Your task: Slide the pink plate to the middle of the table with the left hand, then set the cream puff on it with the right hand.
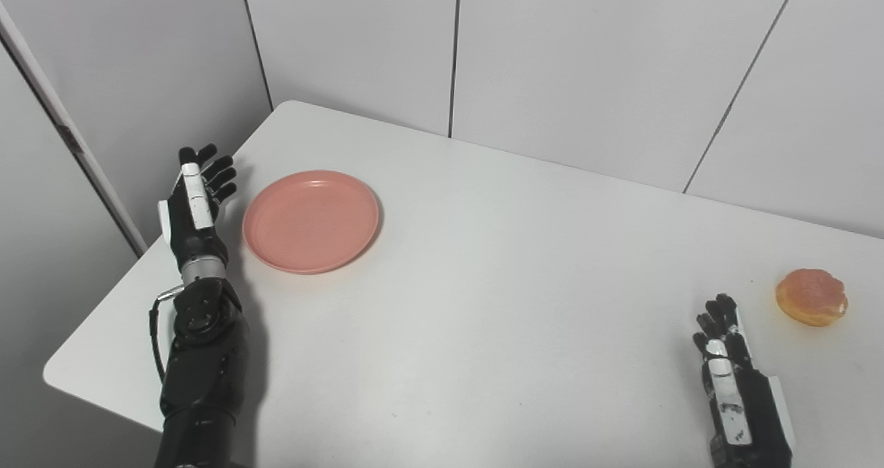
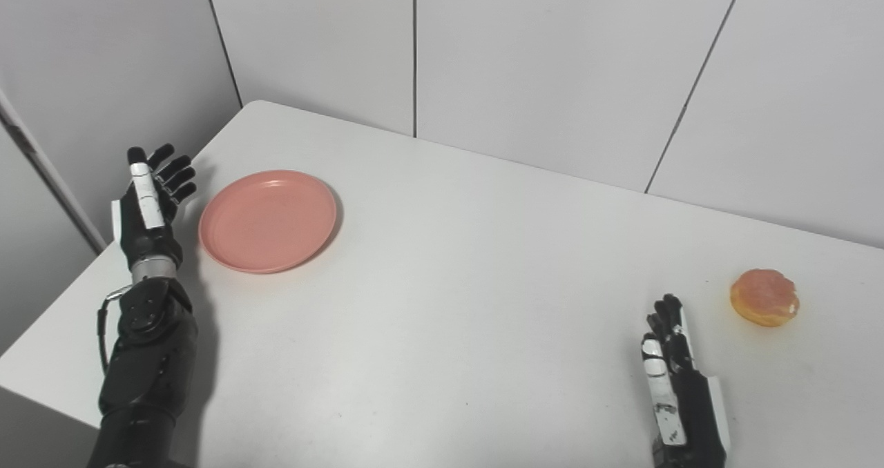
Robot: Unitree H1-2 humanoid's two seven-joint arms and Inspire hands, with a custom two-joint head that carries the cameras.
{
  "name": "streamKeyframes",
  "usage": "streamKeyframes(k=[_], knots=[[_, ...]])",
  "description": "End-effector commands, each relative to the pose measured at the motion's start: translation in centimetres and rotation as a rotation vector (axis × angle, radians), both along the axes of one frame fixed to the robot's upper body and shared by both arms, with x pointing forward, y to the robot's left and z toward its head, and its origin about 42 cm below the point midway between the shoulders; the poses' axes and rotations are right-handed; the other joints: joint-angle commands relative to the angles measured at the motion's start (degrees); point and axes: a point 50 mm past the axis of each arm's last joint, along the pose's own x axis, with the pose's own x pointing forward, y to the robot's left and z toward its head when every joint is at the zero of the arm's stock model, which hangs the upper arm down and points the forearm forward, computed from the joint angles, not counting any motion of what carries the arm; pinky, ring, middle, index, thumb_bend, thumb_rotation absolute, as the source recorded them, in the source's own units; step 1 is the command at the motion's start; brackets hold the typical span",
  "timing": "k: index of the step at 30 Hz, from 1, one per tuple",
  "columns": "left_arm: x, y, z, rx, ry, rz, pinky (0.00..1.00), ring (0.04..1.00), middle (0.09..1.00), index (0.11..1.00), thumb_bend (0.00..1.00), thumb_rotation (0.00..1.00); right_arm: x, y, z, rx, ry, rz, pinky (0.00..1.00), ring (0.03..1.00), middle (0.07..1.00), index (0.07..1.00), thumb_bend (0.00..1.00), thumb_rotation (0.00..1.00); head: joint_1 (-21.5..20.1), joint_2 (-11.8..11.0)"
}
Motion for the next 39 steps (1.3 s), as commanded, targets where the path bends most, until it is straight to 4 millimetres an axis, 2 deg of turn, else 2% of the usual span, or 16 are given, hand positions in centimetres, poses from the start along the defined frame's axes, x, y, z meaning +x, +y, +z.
streamKeyframes(k=[1,9,12,14,21,22,28,35,39], knots=[[1.1,0.5,2.1,0.047,-0.045,-0.021,0.73,0.721,0.7,0.718,0.74,1.0,0.3,-0.2,0.9,0.004,-0.06,0.002,1.0,1.0,1.0,1.0,0.57,0.85,0.1,0.1],[1.8,-0.7,1.1,0.062,-0.016,-0.082,0.79,0.736,0.714,0.711,0.8,1.0,0.3,-0.2,0.9,0.01,-0.059,0.004,1.0,1.0,1.0,1.0,0.55,0.85,0.1,0.1],[2.0,-1.1,1.0,0.078,-0.016,-0.091,0.79,0.739,0.716,0.718,0.81,1.0,0.3,-0.1,0.9,0.007,-0.06,0.005,1.0,1.0,1.0,1.0,0.55,0.84,0.1,0.1],[2.2,-1.4,0.9,0.082,-0.012,-0.097,0.78,0.746,0.719,0.733,0.78,1.0,0.3,-0.1,0.9,0.002,-0.063,0.003,1.0,1.0,1.0,1.0,0.55,0.85,0.0,0.2],[2.4,-2.8,0.8,0.066,0.017,-0.094,0.76,0.752,0.73,0.742,0.84,1.0,0.4,-0.1,1.0,0.001,-0.061,0.0,1.0,1.0,1.0,1.0,0.54,0.85,0.0,0.3],[2.4,-3.1,0.9,0.057,0.021,-0.092,0.78,0.758,0.736,0.744,0.82,1.0,0.4,-0.1,0.9,-0.002,-0.062,0.0,1.0,1.0,1.0,1.0,0.54,0.86,0.0,0.3],[2.7,-3.8,0.8,0.048,0.048,-0.116,0.83,0.796,0.762,0.757,0.81,1.0,0.4,-0.1,0.9,0.014,-0.055,0.001,1.0,0.999,1.0,1.0,0.53,0.83,0.0,0.3],[2.7,-4.3,0.8,0.06,0.068,-0.143,0.82,0.772,0.742,0.76,0.81,1.0,0.4,-0.1,0.9,0.003,-0.057,0.0,1.0,1.0,1.0,1.0,0.54,0.85,0.0,0.6],[2.8,-4.7,0.7,0.072,0.069,-0.177,0.82,0.783,0.759,0.767,0.82,1.0,0.4,-0.1,0.9,-0.004,-0.064,0.001,1.0,0.998,1.0,1.0,0.54,0.86,-0.1,0.7]])
